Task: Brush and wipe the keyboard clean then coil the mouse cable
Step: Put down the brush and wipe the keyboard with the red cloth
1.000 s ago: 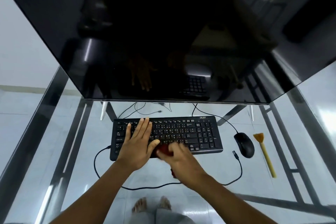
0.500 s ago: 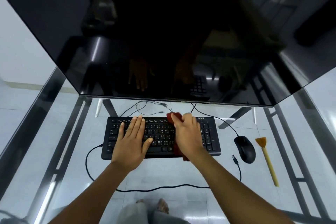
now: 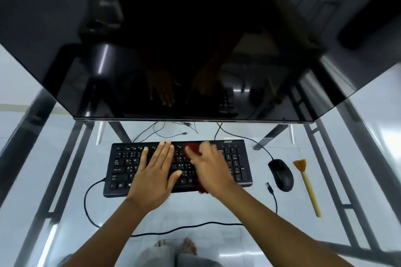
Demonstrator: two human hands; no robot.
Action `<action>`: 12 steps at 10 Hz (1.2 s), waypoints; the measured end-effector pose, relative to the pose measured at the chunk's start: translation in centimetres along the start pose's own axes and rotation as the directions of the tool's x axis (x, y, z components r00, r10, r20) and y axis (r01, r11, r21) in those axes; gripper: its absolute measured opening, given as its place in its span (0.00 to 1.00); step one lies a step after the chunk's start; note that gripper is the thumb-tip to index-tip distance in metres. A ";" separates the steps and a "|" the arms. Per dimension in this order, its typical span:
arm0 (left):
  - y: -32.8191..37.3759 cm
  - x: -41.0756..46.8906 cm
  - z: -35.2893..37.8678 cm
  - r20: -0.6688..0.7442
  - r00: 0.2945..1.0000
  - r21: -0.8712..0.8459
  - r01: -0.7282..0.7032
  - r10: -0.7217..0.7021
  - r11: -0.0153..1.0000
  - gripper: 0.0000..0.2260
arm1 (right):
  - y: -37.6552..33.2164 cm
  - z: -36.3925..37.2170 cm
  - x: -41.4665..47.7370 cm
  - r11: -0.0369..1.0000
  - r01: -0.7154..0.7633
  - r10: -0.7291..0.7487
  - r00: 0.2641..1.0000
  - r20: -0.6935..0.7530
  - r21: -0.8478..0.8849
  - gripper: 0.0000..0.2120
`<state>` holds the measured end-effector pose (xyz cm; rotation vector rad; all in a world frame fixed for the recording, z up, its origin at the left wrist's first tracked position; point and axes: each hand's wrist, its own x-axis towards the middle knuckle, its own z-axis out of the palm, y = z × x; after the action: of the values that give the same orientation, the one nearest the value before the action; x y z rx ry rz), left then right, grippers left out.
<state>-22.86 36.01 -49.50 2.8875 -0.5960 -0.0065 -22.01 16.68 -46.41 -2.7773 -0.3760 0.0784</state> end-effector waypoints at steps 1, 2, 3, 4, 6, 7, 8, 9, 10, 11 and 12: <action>2.1 1.3 0.2 0.001 0.997 -0.009 -0.074 0.074 0.997 0.31 | 0.8 -2.7 -1.1 1.000 0.012 -0.012 1.000 -0.028 -0.010 0.08; 3.2 2.1 0.8 0.027 0.994 0.001 -0.109 0.109 0.994 0.31 | 3.4 -4.1 -0.9 0.974 -0.204 0.188 0.971 -0.149 -0.095 0.06; 3.4 1.9 1.5 0.055 0.992 0.019 -0.111 0.110 0.994 0.30 | 3.4 -3.2 -1.9 0.973 -0.207 0.211 0.977 -0.032 0.102 0.22; 3.3 1.8 1.5 0.065 0.992 0.022 -0.114 0.112 0.993 0.30 | 2.7 -2.8 -3.4 0.998 -0.056 0.058 0.996 0.065 -0.037 0.13; 2.8 2.0 1.3 0.085 0.987 -0.031 -0.133 0.135 0.991 0.33 | 6.7 -4.6 -0.4 0.909 -0.412 0.403 0.907 -0.120 -0.064 0.12; 2.7 1.9 1.0 0.088 0.986 -0.037 -0.140 0.143 0.989 0.35 | 4.3 -2.9 -1.5 0.978 -0.205 0.204 0.978 -0.037 -0.030 0.16; 2.8 1.8 0.8 0.096 0.984 -0.035 -0.145 0.148 0.989 0.37 | 3.5 -3.8 -1.8 0.991 -0.119 0.120 0.993 0.009 -0.059 0.15; 2.8 1.8 0.8 0.096 0.985 -0.029 -0.141 0.143 0.990 0.38 | 6.8 -4.8 -0.1 0.915 -0.395 0.385 0.916 -0.107 -0.086 0.11; 2.8 1.7 0.8 0.091 0.986 -0.041 -0.133 0.136 0.990 0.39 | 5.6 -4.2 -0.4 0.900 -0.433 0.431 0.901 -0.040 -0.046 0.14; 2.8 1.7 0.9 0.083 0.987 -0.055 -0.135 0.139 0.989 0.39 | 3.2 -3.2 -2.8 0.985 -0.163 0.165 0.986 0.033 -0.057 0.13; 2.8 1.7 0.8 0.081 0.987 -0.053 -0.136 0.140 0.989 0.39 | 3.9 -3.9 -3.4 0.979 -0.203 0.201 0.979 -0.041 -0.036 0.16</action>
<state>-22.40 32.68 -49.71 2.8052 -0.7991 -0.1224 -23.88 10.96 -43.99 -2.8435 -0.0856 0.0679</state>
